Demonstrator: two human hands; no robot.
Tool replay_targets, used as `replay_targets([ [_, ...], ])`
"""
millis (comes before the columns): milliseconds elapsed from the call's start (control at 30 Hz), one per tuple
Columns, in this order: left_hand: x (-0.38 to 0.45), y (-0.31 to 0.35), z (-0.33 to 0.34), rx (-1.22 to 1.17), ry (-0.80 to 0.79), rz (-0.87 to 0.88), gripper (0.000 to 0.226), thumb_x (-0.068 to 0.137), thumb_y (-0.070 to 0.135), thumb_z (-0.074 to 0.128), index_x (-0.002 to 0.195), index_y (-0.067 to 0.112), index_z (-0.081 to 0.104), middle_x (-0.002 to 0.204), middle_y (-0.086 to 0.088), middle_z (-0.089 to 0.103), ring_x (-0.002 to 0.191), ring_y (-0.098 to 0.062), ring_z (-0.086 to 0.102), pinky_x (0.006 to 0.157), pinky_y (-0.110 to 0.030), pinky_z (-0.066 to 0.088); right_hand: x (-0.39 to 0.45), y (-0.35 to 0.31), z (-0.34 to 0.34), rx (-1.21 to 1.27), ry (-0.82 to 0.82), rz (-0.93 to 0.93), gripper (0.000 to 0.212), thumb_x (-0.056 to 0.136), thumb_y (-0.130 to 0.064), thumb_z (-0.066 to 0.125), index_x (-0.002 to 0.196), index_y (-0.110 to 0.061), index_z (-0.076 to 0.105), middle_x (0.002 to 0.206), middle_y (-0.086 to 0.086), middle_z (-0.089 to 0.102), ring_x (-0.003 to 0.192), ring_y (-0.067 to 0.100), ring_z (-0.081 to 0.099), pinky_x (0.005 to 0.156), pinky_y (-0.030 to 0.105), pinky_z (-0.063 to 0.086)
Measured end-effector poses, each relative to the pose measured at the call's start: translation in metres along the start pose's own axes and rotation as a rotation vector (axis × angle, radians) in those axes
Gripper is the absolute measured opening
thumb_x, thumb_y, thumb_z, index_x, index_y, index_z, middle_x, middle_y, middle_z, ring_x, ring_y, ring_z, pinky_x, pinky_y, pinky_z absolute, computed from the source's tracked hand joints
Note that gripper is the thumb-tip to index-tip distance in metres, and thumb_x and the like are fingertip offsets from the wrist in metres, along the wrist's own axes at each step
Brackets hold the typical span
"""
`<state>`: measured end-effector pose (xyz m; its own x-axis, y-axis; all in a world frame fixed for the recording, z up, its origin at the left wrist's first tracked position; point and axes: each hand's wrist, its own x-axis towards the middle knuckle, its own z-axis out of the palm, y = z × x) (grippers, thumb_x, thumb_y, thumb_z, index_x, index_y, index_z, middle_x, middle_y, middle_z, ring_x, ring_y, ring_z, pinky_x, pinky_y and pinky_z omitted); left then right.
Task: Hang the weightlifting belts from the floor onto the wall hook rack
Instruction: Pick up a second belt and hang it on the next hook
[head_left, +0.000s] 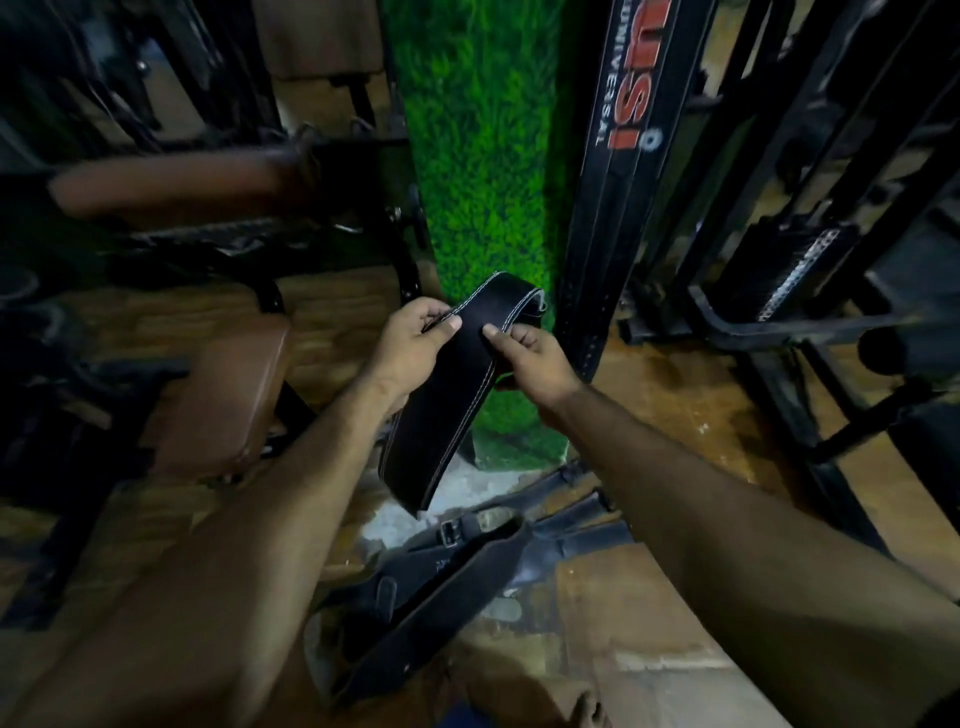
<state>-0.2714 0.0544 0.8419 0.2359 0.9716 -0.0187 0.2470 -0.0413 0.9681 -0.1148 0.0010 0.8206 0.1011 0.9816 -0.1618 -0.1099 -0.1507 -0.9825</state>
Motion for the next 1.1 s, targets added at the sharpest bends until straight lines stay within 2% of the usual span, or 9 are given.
replay_targets([
  [133,-0.015,0.073,-0.002,-0.058,0.050,0.051,0.017,0.098,0.005,0.057,0.087,0.017,0.060,0.083,-0.004,0.063,0.074,-0.012,0.059,0.070,-0.022,0.050,-0.010,-0.066,0.005,0.086,-0.016,-0.141,0.015,0.102,-0.014,0.055,0.097,-0.014,0.069,0.084,0.002,0.072,0.070,0.013,0.066,0.065,0.031,0.055],
  [300,-0.026,0.140,0.002,-0.143,0.096,0.115,0.024,0.104,0.013,0.049,0.085,0.017,0.062,0.078,0.002,0.064,0.061,0.005,0.061,0.063,-0.015,0.050,-0.029,-0.135,-0.002,0.001,-0.051,-0.367,0.025,0.100,-0.001,0.054,0.124,0.006,0.060,0.111,0.010,0.067,0.100,0.019,0.063,0.095,0.033,0.053],
  [400,-0.034,0.165,0.009,-0.127,0.114,0.202,0.025,0.102,0.013,0.053,0.080,0.019,0.062,0.076,0.003,0.063,0.064,0.002,0.058,0.066,-0.018,0.049,-0.037,-0.168,-0.010,0.014,-0.046,-0.344,0.011,0.101,-0.014,0.058,0.101,-0.009,0.067,0.095,0.005,0.070,0.088,0.017,0.065,0.081,0.035,0.056],
  [467,-0.039,0.179,0.012,-0.150,0.117,0.234,0.026,0.102,0.012,0.053,0.078,0.018,0.062,0.076,0.004,0.064,0.065,0.002,0.059,0.067,-0.017,0.050,-0.039,-0.194,-0.017,0.053,-0.029,-0.274,0.020,0.100,-0.021,0.061,0.081,-0.016,0.062,0.079,0.003,0.068,0.072,0.017,0.065,0.067,0.032,0.055],
  [667,-0.046,0.227,0.008,-0.351,0.026,0.195,0.023,0.103,0.022,0.052,0.096,0.013,0.071,0.089,0.000,0.078,0.083,-0.011,0.073,0.081,-0.026,0.058,-0.050,-0.251,-0.020,0.087,-0.120,-0.302,0.014,0.093,-0.011,0.068,0.086,0.001,0.069,0.077,0.017,0.070,0.059,0.021,0.066,0.057,0.027,0.053],
  [767,-0.042,0.263,-0.005,-0.359,-0.007,0.243,0.024,0.103,0.026,0.052,0.098,0.012,0.072,0.098,-0.008,0.077,0.090,-0.018,0.073,0.088,-0.035,0.057,-0.056,-0.276,-0.016,0.064,-0.156,-0.383,0.022,0.091,-0.021,0.071,0.089,0.001,0.069,0.083,0.022,0.066,0.067,0.027,0.062,0.061,0.031,0.047],
  [933,-0.033,0.303,-0.025,-0.130,-0.087,0.319,0.024,0.104,0.028,0.050,0.093,0.014,0.066,0.084,-0.004,0.074,0.070,-0.015,0.070,0.058,-0.027,0.053,-0.054,-0.318,-0.009,0.057,-0.082,-0.424,0.028,0.093,-0.029,0.069,0.091,-0.001,0.065,0.078,0.018,0.064,0.061,0.024,0.060,0.059,0.030,0.046],
  [1000,-0.030,0.310,-0.028,-0.109,-0.140,0.374,0.022,0.105,0.024,0.048,0.095,0.013,0.064,0.083,-0.003,0.073,0.067,-0.011,0.069,0.053,-0.024,0.052,-0.052,-0.334,-0.002,0.067,-0.044,-0.428,0.023,0.094,-0.027,0.069,0.086,-0.006,0.062,0.076,0.017,0.064,0.058,0.022,0.061,0.057,0.030,0.049],
  [1100,-0.022,0.316,-0.036,-0.100,-0.159,0.430,0.020,0.106,0.022,0.046,0.098,0.013,0.062,0.086,0.000,0.073,0.067,-0.002,0.068,0.051,-0.015,0.048,-0.048,-0.352,0.009,0.044,0.001,-0.467,0.020,0.094,-0.022,0.068,0.103,-0.005,0.064,0.089,0.024,0.065,0.066,0.026,0.063,0.067,0.037,0.051],
])
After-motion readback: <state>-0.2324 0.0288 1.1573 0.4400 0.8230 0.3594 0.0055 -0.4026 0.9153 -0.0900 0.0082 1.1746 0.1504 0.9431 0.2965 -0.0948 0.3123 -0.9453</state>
